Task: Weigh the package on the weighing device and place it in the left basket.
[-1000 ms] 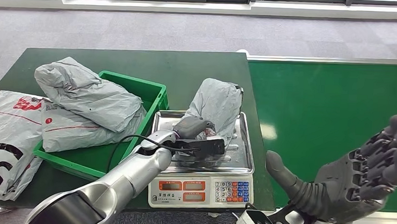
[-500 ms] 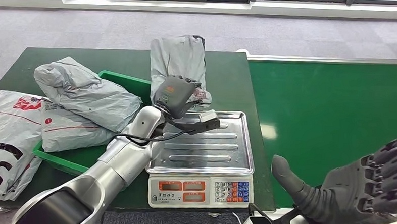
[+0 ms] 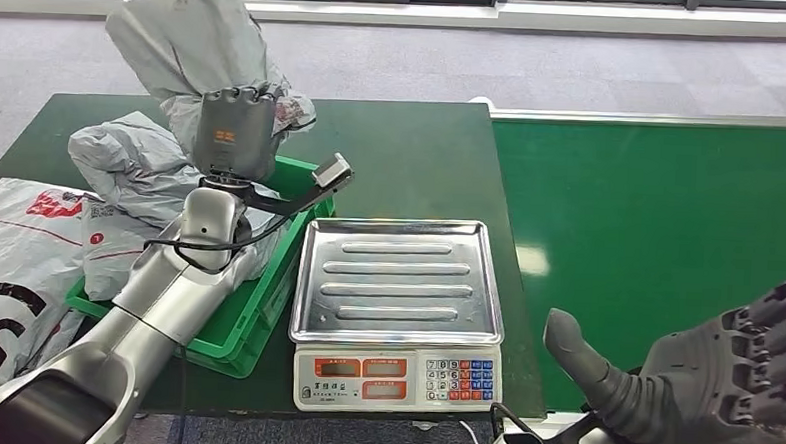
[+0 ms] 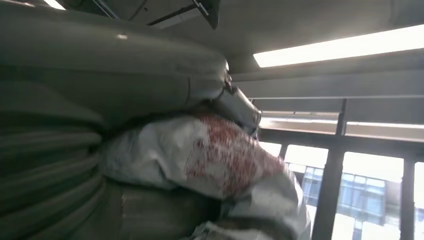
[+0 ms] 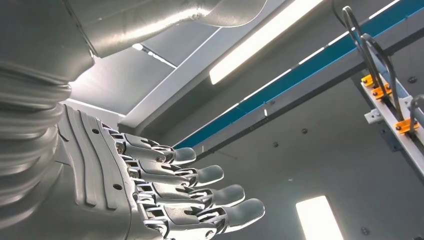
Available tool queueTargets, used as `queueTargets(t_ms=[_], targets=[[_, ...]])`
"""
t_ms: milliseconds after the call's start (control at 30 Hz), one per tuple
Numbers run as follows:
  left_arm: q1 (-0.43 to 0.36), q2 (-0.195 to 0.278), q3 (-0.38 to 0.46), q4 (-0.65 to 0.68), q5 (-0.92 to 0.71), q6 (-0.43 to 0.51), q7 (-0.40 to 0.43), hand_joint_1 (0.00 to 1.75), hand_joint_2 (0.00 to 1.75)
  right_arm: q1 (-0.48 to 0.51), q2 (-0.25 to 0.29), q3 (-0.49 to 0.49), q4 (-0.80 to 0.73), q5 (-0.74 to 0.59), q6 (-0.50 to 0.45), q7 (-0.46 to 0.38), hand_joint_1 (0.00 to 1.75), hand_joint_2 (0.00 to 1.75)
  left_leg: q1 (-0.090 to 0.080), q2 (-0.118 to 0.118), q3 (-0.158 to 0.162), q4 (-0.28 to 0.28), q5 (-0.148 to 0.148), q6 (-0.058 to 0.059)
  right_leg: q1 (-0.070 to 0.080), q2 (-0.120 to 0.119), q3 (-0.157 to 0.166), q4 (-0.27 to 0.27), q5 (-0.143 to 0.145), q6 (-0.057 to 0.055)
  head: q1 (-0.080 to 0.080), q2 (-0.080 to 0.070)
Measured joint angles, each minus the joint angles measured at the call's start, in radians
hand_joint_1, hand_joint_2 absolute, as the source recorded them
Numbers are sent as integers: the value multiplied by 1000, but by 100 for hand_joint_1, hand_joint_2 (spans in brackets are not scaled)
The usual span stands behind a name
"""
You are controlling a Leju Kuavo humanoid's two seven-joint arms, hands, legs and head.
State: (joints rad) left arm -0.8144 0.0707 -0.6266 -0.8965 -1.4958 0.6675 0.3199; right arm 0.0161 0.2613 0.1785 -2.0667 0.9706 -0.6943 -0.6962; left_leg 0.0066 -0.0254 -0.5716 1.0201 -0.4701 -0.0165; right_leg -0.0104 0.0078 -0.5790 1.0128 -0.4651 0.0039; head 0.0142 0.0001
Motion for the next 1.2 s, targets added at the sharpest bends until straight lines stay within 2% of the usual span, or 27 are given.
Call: queueTargets(t_ms=[167,300,500,533,633,667,833,933,1100,1200], targets=[[-23,32,-25,180,0,6,26,175,175,-5,-1,0,1,-16,0,1,0,175,0,2,-1,0,1,-1,0,2,-2,0,2,-2,0,0],[-36,48,-27,323,0,-48,46,175,175,-5,-2,0,0,-18,0,0,0,175,0,3,-1,0,1,-1,0,3,-3,0,2,-2,0,0],[-26,101,-27,473,0,-75,92,175,175,-3,-2,-1,-3,-19,0,0,0,175,0,5,-2,0,1,-1,1,6,-5,1,2,-2,0,0],[-26,109,-27,487,0,-81,97,135,175,-3,-2,-1,-4,-19,0,0,0,175,0,5,-2,0,1,-1,1,6,-5,1,2,-2,0,0],[-25,123,-22,515,0,-98,102,4,44,-3,-2,-1,-4,-17,0,0,0,175,0,5,-2,0,1,-1,1,6,-5,1,2,-3,0,0],[-25,126,-17,520,0,-99,104,0,0,-3,-2,-1,-4,-16,0,0,0,175,0,5,-2,-1,1,-2,1,6,-5,1,2,-3,0,0],[-25,133,19,527,0,-84,118,0,0,-3,-2,-1,-4,-10,0,0,0,175,0,5,-2,0,1,-2,1,6,-5,1,3,-3,0,0],[-17,134,50,503,0,-28,124,0,0,-3,-2,-1,-4,-2,0,0,0,175,0,5,-2,0,2,-3,1,6,-6,1,3,-4,0,0],[62,128,236,267,13,31,17,0,0,-2,-1,-2,-13,19,0,0,0,175,0,6,-3,0,2,-3,1,7,-6,1,4,-4,0,0],[85,125,306,181,14,33,6,0,0,-1,-1,-4,-17,20,0,0,0,175,0,6,-3,0,2,-3,1,7,-7,1,4,-4,0,0]])
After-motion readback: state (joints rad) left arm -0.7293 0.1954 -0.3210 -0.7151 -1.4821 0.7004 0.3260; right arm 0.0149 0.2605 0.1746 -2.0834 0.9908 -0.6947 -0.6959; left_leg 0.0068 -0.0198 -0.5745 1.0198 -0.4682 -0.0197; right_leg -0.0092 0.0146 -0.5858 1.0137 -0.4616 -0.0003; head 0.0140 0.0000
